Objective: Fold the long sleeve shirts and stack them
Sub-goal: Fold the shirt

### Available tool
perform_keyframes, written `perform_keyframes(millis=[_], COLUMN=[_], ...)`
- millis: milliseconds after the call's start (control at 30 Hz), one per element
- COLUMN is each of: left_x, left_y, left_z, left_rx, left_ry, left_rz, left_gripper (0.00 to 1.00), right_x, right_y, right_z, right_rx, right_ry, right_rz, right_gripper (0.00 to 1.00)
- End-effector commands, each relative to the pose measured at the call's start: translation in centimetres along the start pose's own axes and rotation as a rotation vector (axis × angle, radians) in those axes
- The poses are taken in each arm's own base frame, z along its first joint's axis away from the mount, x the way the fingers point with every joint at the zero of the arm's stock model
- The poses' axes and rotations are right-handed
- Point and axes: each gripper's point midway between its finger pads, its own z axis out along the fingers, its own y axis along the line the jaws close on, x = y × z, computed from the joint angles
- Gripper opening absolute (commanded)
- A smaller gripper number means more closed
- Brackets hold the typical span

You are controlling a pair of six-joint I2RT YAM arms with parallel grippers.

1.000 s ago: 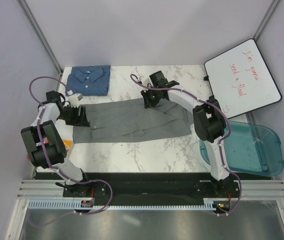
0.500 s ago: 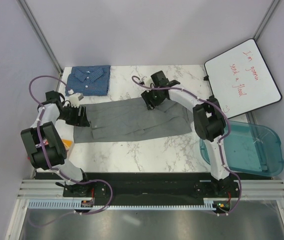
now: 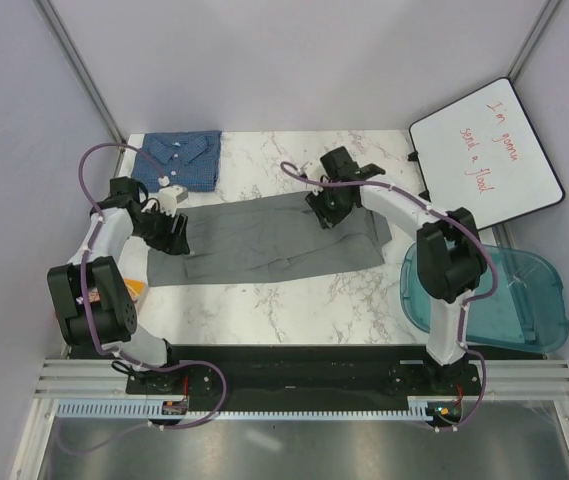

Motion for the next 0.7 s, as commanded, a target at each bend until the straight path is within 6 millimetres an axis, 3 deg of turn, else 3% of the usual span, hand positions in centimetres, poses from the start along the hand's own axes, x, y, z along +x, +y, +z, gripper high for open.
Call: perform_keyframes(millis=[0, 67, 167, 267, 367, 467, 667], left_x=[-1.3, -1.1, -2.0, -3.1, -4.4, -4.5, -4.7], left_y=[0.0, -1.7, -5.2, -7.0, -6.6, -6.1, -5.7], left_z=[-0.3, 0.2, 1.5, 2.3, 2.6, 3.1, 3.2], left_rx=[-0.020, 0.038, 0.126, 0.188, 0.193, 0.185, 0.166], left_ry=[-0.008, 0.002, 0.012, -0.001, -0.014, -0.005, -0.005], left_rz=[0.073, 0.110, 0.183, 0.173, 0.137, 0.132, 0.133], left_gripper=[0.65, 0.67, 0.69, 0.69, 0.69, 0.69, 0.69], right_x=[7.1, 8.0, 6.7, 5.4, 4.7, 5.0, 6.9], right_y=[0.8, 0.4, 0.4, -0.1, -0.9, -2.0, -2.7], right_z=[4.0, 4.4, 3.5, 2.5, 1.9, 2.3, 3.8], right_rx=[-0.032, -0.051, -0.101, -0.131, -0.134, -0.115, -0.120], right_ry=[0.225, 0.237, 0.182, 0.135, 0.111, 0.129, 0.197], right_rz=[-0.015, 0.007, 0.048, 0.060, 0.053, 0.046, 0.025], right_gripper=[0.40, 0.45, 0.47, 0.49, 0.50, 0.51, 0.48])
